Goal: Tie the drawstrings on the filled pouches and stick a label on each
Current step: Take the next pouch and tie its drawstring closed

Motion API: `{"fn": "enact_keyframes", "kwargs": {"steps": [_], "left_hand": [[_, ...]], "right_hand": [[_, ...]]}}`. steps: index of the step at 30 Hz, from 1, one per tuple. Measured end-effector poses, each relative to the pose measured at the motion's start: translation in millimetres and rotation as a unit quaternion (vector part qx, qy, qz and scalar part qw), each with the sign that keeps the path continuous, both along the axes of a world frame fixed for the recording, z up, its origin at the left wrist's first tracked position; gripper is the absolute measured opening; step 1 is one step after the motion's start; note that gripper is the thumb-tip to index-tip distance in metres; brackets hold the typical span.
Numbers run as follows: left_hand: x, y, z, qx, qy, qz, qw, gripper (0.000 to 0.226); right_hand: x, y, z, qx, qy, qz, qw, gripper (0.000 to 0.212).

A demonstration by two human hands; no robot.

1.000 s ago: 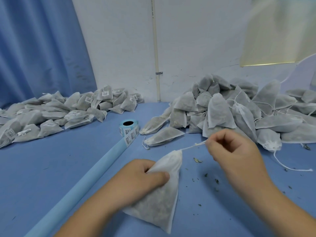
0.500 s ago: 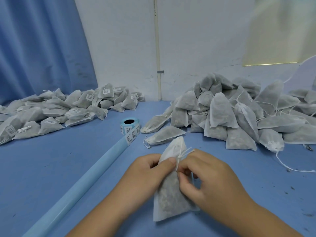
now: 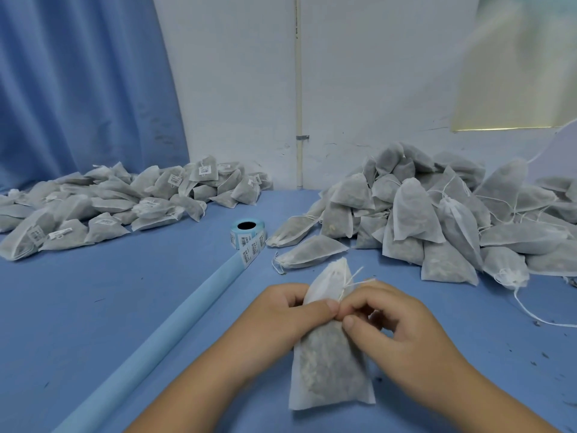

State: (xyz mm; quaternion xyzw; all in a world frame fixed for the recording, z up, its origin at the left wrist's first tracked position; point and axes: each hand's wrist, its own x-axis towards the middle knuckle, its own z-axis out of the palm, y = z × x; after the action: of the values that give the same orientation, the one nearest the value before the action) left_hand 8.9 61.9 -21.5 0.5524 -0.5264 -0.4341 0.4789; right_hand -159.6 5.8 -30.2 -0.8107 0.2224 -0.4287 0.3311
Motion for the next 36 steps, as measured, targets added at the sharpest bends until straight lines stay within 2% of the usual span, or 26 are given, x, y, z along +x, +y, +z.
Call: {"fn": "enact_keyframes", "kwargs": {"steps": [3,5,7,11,17,20,22,24,26,31,36], "left_hand": [[0.8,-0.1,1.6,0.0,-0.041,0.013,0.999,0.034],[0.5,0.7,2.6,0.006,-0.058,0.014,0.998,0.027],[-0.2,2.4,3.8,0.009,-0.078,0.013,0.997,0.021],[-0.1,4.4,2.6,-0.004,-0.109,-0.012,0.994,0.028],[12.9,6.1,9.9,0.005,-0.108,0.01,0.994,0.014],[36.4,5.0,19.7,0.005,-0.028,0.086,0.996,0.011],[61.4,4.9,25.6,0.022,0.077,0.156,0.984,0.008],[86.7,6.1,28.2,0.043,0.204,0.217,0.954,0.01],[107.4,4.5,24.6,0.039,0.289,0.257,0.921,0.011],[133.5,-12.4,10.3,0.031,0.378,0.247,0.892,0.017],[139.7,-23.6,5.5,0.054,0.417,0.189,0.887,0.024]], "right_hand": [[1.7,-1.9,-0.6,0.071,-0.026,0.004,0.997,0.012],[2.0,-3.9,-2.0,0.105,-0.038,-0.01,0.994,0.016],[3.2,-5.2,-2.5,0.13,-0.047,-0.026,0.99,0.009],[11.0,-6.9,-4.4,0.155,-0.042,-0.042,0.986,0.019],[35.2,-14.6,8.9,0.171,-0.026,-0.017,0.985,0.018],[55.3,-24.6,17.3,0.2,-0.034,-0.021,0.979,0.021],[72.2,-35.3,18.2,0.226,-0.034,-0.042,0.973,0.019],[92.0,-46.1,14.4,0.24,-0.01,-0.051,0.969,0.009],[112.9,-55.4,5.6,0.231,0.038,-0.062,0.97,0.004],[155.4,-72.9,-12.8,0.184,0.105,-0.108,0.971,0.005],[189.2,-88.8,-10.0,0.135,0.132,-0.132,0.973,0.011]]}}
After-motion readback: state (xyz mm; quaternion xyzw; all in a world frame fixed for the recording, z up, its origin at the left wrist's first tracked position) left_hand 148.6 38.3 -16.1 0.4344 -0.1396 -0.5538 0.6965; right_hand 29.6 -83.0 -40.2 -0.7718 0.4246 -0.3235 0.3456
